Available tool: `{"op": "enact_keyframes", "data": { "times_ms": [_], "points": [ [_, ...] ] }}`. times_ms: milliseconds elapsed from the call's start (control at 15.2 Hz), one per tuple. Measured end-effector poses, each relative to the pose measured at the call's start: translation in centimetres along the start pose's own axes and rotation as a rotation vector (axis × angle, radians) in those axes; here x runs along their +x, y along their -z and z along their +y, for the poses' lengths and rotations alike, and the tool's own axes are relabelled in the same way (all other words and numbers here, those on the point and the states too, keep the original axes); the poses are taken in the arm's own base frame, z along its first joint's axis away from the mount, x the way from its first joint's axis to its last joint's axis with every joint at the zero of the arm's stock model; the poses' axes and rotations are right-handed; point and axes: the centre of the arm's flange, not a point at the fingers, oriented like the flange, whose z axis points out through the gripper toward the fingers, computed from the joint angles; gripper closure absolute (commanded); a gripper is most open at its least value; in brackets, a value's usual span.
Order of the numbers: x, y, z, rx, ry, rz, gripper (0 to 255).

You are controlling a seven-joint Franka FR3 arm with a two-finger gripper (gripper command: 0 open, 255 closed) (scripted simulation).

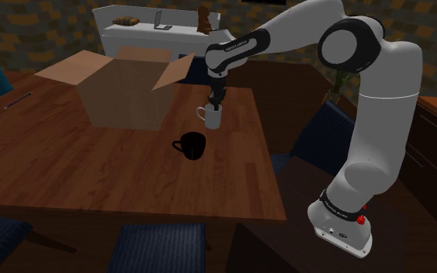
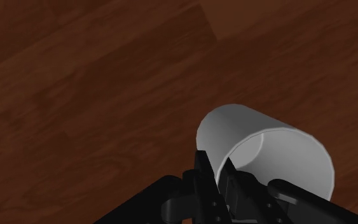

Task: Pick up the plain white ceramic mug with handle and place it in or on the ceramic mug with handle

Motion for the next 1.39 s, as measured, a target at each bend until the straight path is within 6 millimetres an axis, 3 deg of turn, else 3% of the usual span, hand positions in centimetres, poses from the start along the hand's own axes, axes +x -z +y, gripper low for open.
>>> {"op": "enact_keyframes", "data": {
  "times_ms": [1386],
  "points": [
    [-0.7,10.9,-0.1,0.000,0.000,0.001,255]
  ]
}}
